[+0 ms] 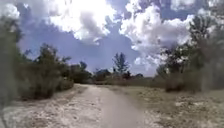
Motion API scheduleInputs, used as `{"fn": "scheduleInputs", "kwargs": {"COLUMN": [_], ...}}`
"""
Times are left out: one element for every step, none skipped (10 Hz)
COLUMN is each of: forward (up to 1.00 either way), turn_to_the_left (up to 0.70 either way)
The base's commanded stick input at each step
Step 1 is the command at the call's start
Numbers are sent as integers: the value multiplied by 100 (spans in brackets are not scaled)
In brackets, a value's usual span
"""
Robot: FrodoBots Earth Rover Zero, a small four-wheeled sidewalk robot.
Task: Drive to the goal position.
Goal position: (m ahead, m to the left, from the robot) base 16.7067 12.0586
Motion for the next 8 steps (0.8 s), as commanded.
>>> {"fn": "scheduleInputs", "kwargs": {"forward": [70, 70, 70, 70, 70, 70, 70, 70], "turn_to_the_left": [5, 20, 35, 35, 11, 0, 0, 0]}}
